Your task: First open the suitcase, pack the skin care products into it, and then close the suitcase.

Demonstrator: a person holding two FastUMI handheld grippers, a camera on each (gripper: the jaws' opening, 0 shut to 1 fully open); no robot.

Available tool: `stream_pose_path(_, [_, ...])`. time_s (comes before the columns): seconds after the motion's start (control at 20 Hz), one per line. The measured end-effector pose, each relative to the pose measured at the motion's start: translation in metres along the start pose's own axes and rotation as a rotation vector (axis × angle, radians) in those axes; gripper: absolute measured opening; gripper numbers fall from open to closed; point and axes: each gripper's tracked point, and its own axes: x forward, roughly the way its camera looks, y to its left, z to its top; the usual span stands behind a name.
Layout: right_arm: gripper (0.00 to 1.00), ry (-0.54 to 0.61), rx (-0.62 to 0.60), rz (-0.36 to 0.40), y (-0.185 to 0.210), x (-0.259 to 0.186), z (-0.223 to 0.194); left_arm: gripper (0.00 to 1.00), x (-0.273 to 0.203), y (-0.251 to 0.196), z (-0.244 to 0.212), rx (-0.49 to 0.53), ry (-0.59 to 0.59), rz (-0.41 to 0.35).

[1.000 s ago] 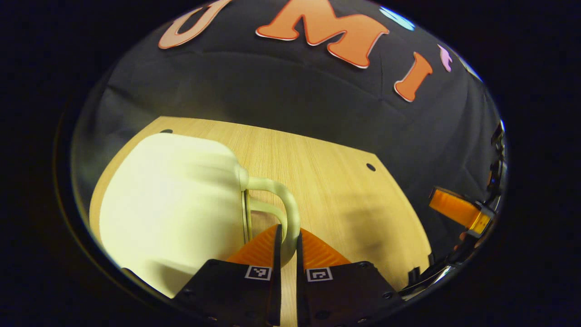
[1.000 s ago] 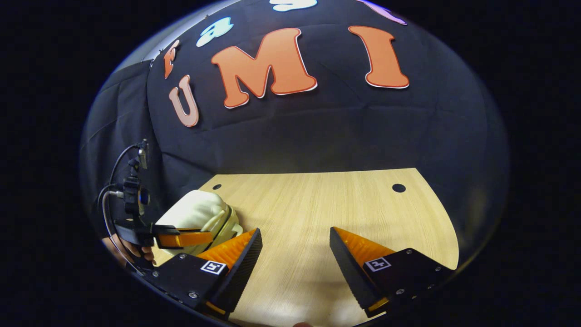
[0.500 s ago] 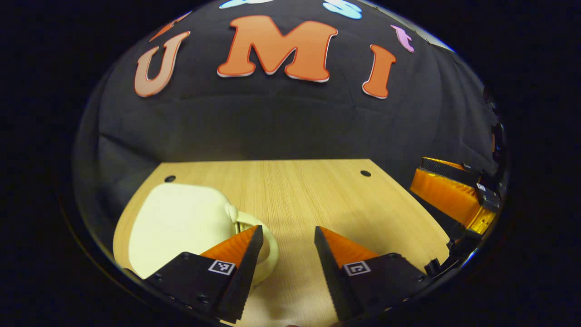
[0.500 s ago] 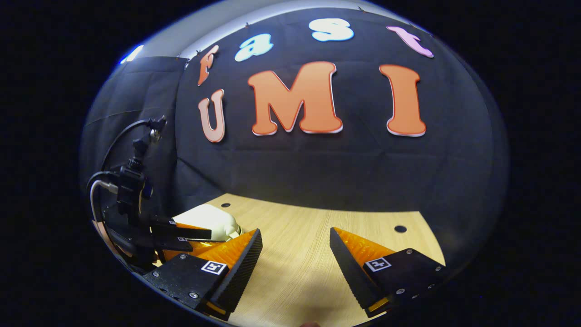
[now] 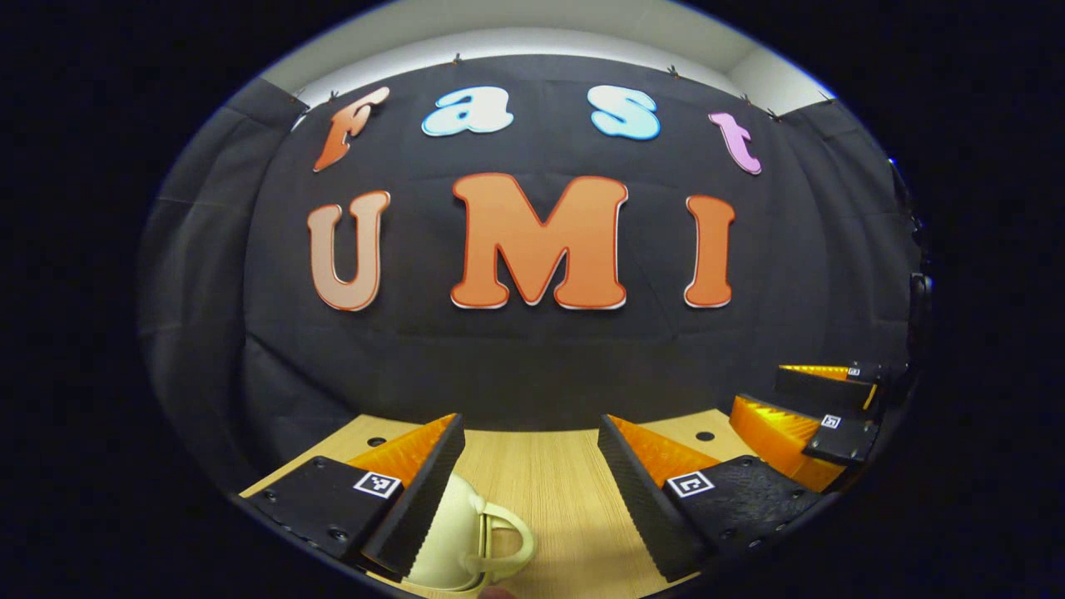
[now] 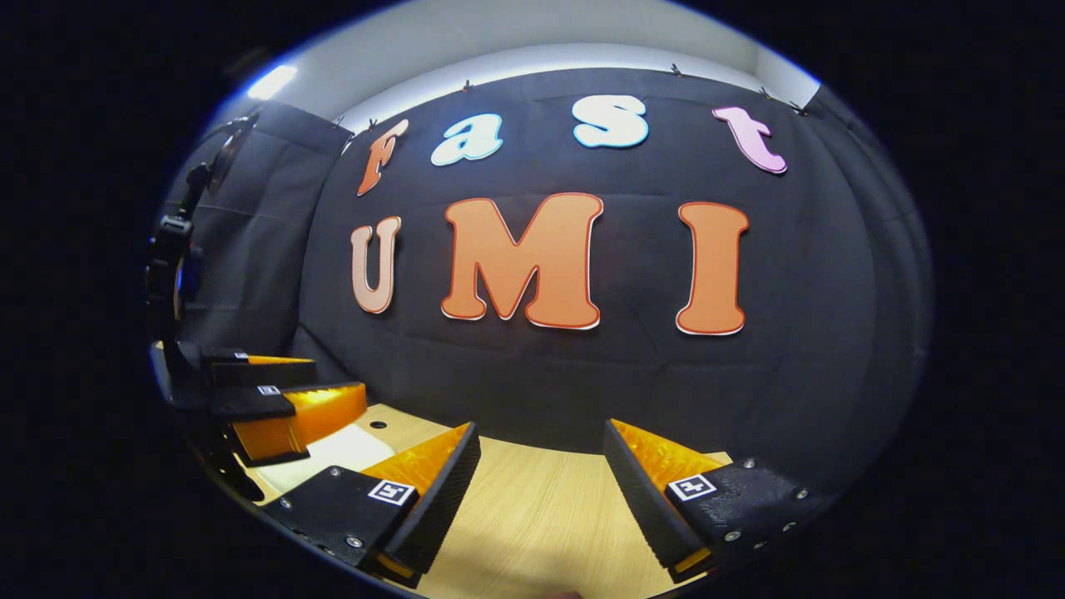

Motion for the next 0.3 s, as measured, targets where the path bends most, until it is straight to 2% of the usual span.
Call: stream_pose_path(0.3, [0.95, 0.004, -0.046, 0.005, 0.0032, -0.0042, -0.0043, 1.00, -0.0072, 0.0089, 0.0041, -0.016, -0.013, 0.052])
